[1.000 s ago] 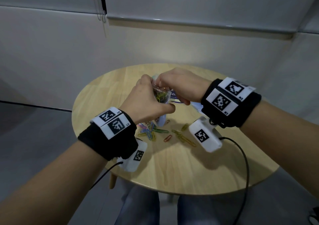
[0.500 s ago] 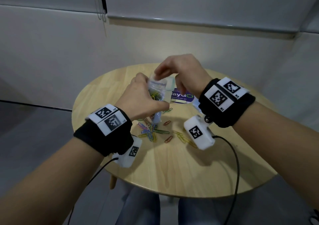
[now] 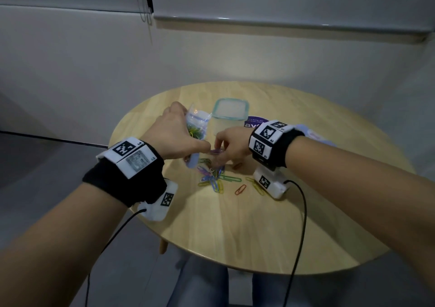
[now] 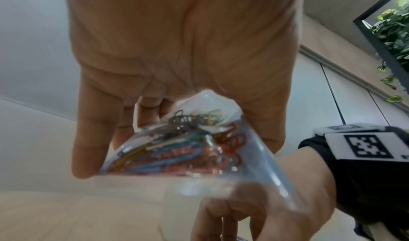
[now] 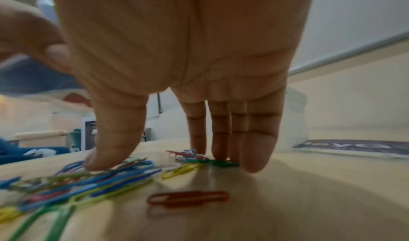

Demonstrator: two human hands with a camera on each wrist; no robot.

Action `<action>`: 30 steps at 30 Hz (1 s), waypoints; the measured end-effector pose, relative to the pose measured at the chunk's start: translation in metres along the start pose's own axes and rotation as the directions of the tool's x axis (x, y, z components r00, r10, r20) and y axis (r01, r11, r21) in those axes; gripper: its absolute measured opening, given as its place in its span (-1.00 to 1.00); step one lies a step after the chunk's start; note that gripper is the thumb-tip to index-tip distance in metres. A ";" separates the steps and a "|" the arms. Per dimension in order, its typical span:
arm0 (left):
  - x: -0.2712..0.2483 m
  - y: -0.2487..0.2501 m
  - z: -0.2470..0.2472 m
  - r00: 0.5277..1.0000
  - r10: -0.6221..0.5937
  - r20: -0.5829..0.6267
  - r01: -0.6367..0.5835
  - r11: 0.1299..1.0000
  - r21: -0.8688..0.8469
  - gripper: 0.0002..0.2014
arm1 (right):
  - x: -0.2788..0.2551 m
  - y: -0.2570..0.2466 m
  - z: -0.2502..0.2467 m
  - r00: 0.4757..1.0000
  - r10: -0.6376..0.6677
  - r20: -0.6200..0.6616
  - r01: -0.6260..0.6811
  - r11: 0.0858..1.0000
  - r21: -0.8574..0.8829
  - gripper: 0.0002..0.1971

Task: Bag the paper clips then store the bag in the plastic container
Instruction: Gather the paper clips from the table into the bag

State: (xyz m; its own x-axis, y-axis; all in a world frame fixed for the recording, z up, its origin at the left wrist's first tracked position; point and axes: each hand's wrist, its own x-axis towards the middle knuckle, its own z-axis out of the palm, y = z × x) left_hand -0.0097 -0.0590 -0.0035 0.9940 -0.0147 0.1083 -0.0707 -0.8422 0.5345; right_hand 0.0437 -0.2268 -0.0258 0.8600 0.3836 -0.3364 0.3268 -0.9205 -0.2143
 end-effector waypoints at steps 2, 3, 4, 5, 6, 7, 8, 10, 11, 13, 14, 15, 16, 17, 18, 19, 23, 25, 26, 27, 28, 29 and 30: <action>0.001 0.000 0.001 1.000 -0.002 0.006 0.002 1.000 0.001 -0.30 | -0.003 -0.005 0.002 0.998 -0.069 -0.001 0.068 0.994 -0.082 -0.43; 0.001 0.001 0.001 1.000 -0.002 0.011 0.002 1.000 0.003 -0.31 | -0.005 -0.007 0.003 0.995 -0.100 -0.013 0.098 0.990 -0.101 -0.48; 0.001 0.001 0.002 1.000 -0.003 0.018 0.003 1.000 0.002 -0.31 | -0.007 -0.007 0.004 0.992 -0.121 -0.020 0.119 0.988 -0.102 -0.53; 0.001 0.001 0.002 1.000 -0.003 0.026 0.003 1.000 -0.002 -0.30 | -0.009 -0.006 0.005 0.991 -0.135 -0.022 0.132 0.987 -0.095 -0.58; 0.002 0.001 0.003 0.999 -0.001 0.035 0.001 1.000 -0.009 -0.30 | -0.011 -0.005 0.006 0.990 -0.137 -0.020 0.135 0.987 -0.083 -0.63; 0.002 0.002 0.004 0.999 0.002 0.042 -0.001 1.000 -0.016 -0.30 | -0.014 -0.003 0.006 0.991 -0.136 -0.021 0.134 0.989 -0.067 -0.67; 0.001 0.002 0.004 0.999 0.006 0.050 -0.005 1.000 -0.019 -0.29 | -0.017 -0.001 0.005 0.991 -0.131 -0.024 0.130 0.990 -0.045 -0.71; 0.000 0.005 0.006 0.998 0.018 0.067 -0.016 1.000 -0.020 -0.29 | -0.022 0.005 0.003 0.993 -0.111 -0.034 0.112 0.993 0.024 -0.75; 0.000 0.006 0.007 0.997 0.023 0.074 -0.022 1.000 -0.021 -0.29 | -0.024 0.007 0.001 0.994 -0.100 -0.035 0.102 0.993 0.065 -0.77; -0.002 0.009 0.008 0.996 0.032 0.085 -0.029 0.999 -0.028 -0.30 | -0.028 0.012 -0.004 0.997 -0.081 -0.021 0.083 0.983 0.164 -0.81; -0.002 0.011 0.008 0.995 0.034 0.089 -0.032 0.999 -0.033 -0.29 | -0.031 0.015 -0.006 0.997 -0.074 -0.016 0.076 0.973 0.218 -0.83; -0.002 0.012 0.008 0.995 0.038 0.092 -0.035 0.999 -0.036 -0.29 | -0.035 0.017 -0.010 0.998 -0.064 -0.018 0.067 0.960 0.270 -0.84; -0.003 0.013 0.008 0.995 0.040 0.095 -0.037 0.999 -0.038 -0.28 | -0.039 0.020 -0.014 0.998 -0.050 -0.025 0.056 0.943 0.327 -0.84; -0.003 0.015 0.009 0.994 0.042 0.098 -0.038 0.998 -0.040 -0.27 | -0.044 0.024 -0.019 0.999 -0.030 -0.035 0.042 0.917 0.398 -0.84; -0.003 0.016 0.009 0.994 0.042 0.100 -0.038 0.998 -0.044 -0.26 | -0.049 0.026 -0.024 0.998 -0.012 -0.055 0.037 0.876 0.481 -0.83; -0.004 0.017 0.009 0.994 0.044 0.102 -0.039 0.998 -0.050 -0.25 | -0.054 0.028 -0.029 0.996 0.004 -0.087 0.047 0.822 0.567 -0.82; -0.008 0.027 0.011 0.991 0.083 0.101 -0.079 0.996 -0.050 -0.19 | -0.072 0.023 -0.058 0.962 0.048 -0.268 0.189 0.591 0.784 -0.79; -0.009 0.033 0.014 0.988 0.128 0.089 -0.124 0.991 -0.044 -0.19 | -0.081 0.017 -0.073 0.946 0.065 -0.318 0.220 0.591 0.776 -0.81; -0.010 0.036 0.015 0.985 0.153 0.075 -0.150 0.988 -0.044 -0.19 | -0.083 0.012 -0.078 0.943 0.070 -0.325 0.212 0.626 0.750 -0.82; -0.011 0.040 0.016 0.982 0.177 0.059 -0.175 0.984 -0.045 -0.18 | -0.086 0.007 -0.081 0.942 0.074 -0.328 0.196 0.672 0.714 -0.82; -0.012 0.043 0.017 0.979 0.197 0.044 -0.194 0.980 -0.050 -0.18 | -0.087 0.002 -0.082 0.940 0.080 -0.330 0.175 0.719 0.673 -0.82; -0.013 0.047 0.017 0.977 0.211 0.031 -0.209 0.976 -0.059 -0.19 | -0.087 -0.004 -0.080 0.938 0.083 -0.336 0.160 0.756 0.635 -0.84; -0.014 0.051 0.017 0.974 0.224 0.024 -0.222 0.973 -0.066 -0.20 | -0.086 -0.009 -0.078 0.933 0.080 -0.350 0.161 0.778 0.607 -0.85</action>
State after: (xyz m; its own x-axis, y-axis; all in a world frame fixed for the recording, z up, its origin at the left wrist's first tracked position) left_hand -0.0259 -0.1109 0.0080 0.9546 -0.2159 0.2052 -0.2950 -0.7806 0.5511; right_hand -0.0028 -0.2579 0.0767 0.9660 0.2585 -0.0099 0.1551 -0.6093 -0.7776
